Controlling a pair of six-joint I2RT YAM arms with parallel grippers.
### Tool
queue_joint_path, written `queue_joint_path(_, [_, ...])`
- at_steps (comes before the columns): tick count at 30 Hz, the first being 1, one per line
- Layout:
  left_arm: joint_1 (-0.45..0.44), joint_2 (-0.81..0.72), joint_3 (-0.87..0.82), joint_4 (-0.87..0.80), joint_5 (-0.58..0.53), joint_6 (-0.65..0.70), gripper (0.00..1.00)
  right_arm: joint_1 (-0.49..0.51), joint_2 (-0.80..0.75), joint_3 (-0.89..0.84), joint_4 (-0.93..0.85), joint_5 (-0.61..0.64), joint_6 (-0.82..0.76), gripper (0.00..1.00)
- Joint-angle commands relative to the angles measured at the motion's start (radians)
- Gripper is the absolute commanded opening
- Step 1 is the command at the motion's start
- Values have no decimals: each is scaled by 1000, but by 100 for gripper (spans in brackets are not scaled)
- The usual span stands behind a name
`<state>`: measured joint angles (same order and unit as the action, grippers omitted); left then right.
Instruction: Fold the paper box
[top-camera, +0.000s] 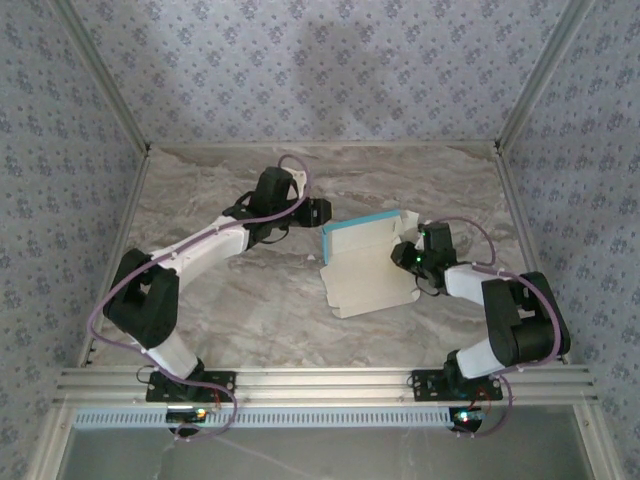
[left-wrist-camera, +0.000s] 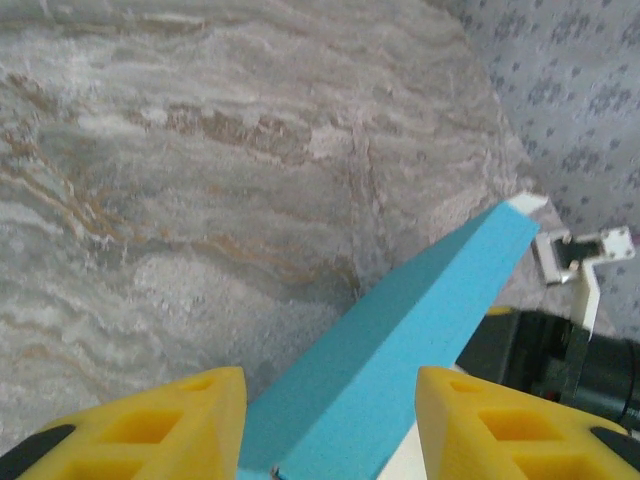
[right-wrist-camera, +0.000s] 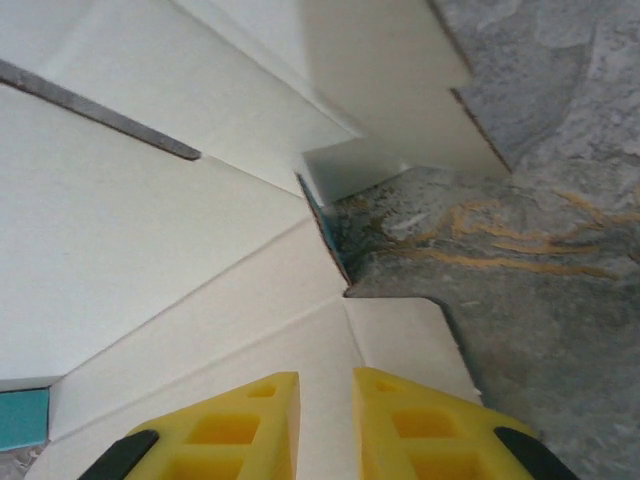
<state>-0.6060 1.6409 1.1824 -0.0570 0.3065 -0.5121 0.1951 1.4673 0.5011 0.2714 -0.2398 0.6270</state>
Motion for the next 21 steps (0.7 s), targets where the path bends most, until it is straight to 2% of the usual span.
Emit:
queue_joint_path(1, [1,24,37,-81,62,18,49,29,-4,-17,66,47,54,23])
queue_joint_path(5, [-11,34,-3,-53,80,-64,48,48,-2,-24,60,93,74,21])
queue_joint_path(8, [-30,27,-29,-61,53,-84,47,50,0,-36,66,108,91,21])
queue_joint_path(13, [-36,47,-72,-18,71,-138,45,51,-1,-41,63,120,94,20])
queue_joint_path(21, [-34,70,-111,8,54,-145,35,53,-7,-37,63,107,96,20])
